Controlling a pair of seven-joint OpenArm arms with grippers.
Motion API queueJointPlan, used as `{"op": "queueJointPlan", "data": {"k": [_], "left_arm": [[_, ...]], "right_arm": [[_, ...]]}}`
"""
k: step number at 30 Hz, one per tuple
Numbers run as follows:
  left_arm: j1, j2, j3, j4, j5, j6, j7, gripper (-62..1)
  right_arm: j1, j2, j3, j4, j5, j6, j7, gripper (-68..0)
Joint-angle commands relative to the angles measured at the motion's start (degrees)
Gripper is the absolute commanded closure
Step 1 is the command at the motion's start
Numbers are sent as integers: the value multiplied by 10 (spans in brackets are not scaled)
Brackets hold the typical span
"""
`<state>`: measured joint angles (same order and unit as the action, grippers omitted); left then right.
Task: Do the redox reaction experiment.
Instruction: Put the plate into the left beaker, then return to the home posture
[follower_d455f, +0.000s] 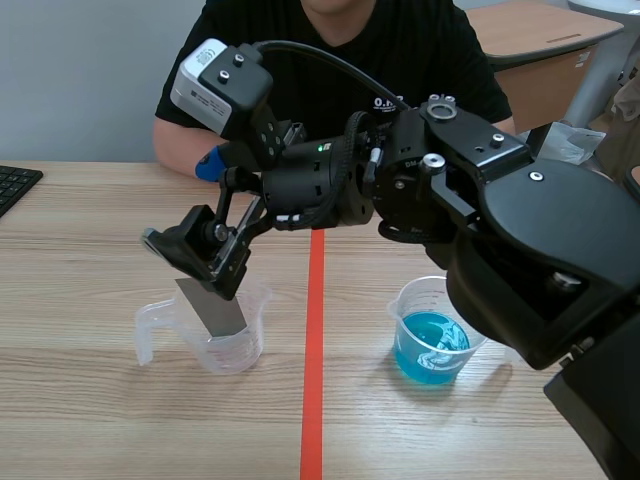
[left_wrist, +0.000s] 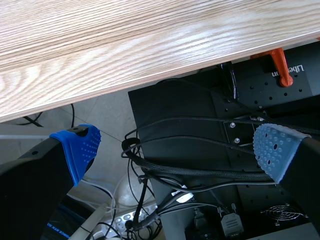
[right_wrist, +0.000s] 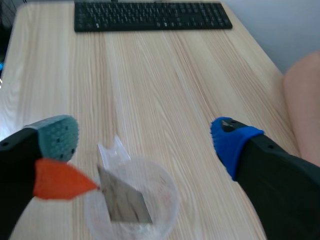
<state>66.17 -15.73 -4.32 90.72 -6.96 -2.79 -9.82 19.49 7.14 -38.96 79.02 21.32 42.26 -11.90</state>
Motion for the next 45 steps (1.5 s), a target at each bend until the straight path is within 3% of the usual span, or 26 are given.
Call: {"op": "queueJointPlan", "data": {"k": [1, 4, 12, 19, 24, 36, 39, 45], "left_arm": [[3, -3, -2, 7, -1, 1, -6, -623], [3, -3, -2, 7, -1, 1, -6, -623], [3, -3, -2, 7, -1, 1, -6, -623], [3, -3, -2, 7, -1, 1, -6, -623], [3, -3, -2, 7, -1, 1, -6, -623], [3, -3, -2, 7, -1, 1, -6, -623], [3, -3, -2, 7, -1, 1, -6, -623], [3, -3, -2, 7, -1, 1, -6, -623]], "right_arm": [[16, -2, -15, 10, 25, 5, 9, -627], [16, -2, -38, 10, 51, 5, 9, -679], [11, 22, -55, 55, 107, 1, 26, -679], [7, 130, -52, 122, 138, -90, 70, -679], [-19, 208, -35, 150, 139, -129, 127, -679], [-151, 366, 89, 249, 141, -192, 168, -679], [-202, 395, 134, 273, 141, -205, 168, -679], [-314, 428, 228, 320, 141, -205, 168, -679]]}}
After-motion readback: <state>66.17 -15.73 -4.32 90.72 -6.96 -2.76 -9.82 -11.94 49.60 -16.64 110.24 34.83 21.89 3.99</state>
